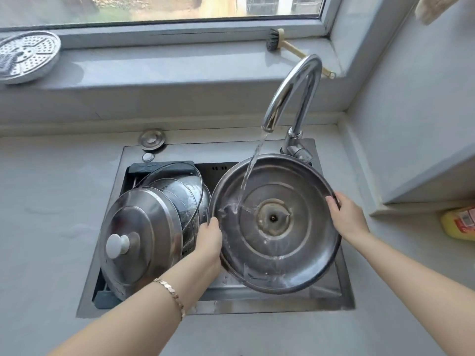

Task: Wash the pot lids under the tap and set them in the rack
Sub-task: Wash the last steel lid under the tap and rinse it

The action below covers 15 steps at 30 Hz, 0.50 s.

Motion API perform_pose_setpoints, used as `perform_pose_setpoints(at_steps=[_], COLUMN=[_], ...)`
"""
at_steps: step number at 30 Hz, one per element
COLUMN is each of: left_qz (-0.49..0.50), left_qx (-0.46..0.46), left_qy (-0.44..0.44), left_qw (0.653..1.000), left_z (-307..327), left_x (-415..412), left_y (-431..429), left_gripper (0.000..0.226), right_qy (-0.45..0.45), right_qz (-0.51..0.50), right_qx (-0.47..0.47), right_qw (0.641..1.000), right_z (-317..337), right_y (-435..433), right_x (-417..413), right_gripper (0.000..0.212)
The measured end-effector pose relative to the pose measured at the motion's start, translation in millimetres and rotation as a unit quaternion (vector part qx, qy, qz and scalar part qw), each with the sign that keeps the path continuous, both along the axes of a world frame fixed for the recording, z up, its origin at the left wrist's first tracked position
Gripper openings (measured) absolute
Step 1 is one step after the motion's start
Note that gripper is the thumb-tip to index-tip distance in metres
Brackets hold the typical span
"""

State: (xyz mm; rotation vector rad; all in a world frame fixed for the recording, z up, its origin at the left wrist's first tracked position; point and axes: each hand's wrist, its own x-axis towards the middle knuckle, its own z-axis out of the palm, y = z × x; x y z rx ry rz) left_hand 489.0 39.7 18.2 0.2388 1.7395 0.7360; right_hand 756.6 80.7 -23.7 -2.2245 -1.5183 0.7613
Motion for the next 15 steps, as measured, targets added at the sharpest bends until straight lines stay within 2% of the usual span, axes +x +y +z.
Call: perform_pose_setpoints(at_steps=[3,5,9,15], left_qz=[-0.062,-0.112,-0.176,-0.271], left_qx=[0.053,0.104,0.196,0.293], left_qy=[0.092,0.165,0.256,0.34], left_qw=[0.992,0.974,0.93,0.852], left_z=[22,41,70,106], left_x=[1,-3,-16,-24], left_y=[2,6,18,26], left_gripper=[0.01,0.015,0.008,0.016], right_qy=[0.012,0.03,0.068,0.059], right_qz=[-0.023,-0.016,0.004,0.022], right_qx=[-0.029,-0.033,-0.052,-0.147], right_qw=[0.999,0.999,0.996,0.987], right_z=[-11,-14,-15,-17], right_y=[-3,-6,-2,8], right_x=[-3,-9,-31,-67], right_gripper=[0.032,0.027,0.023,0.039])
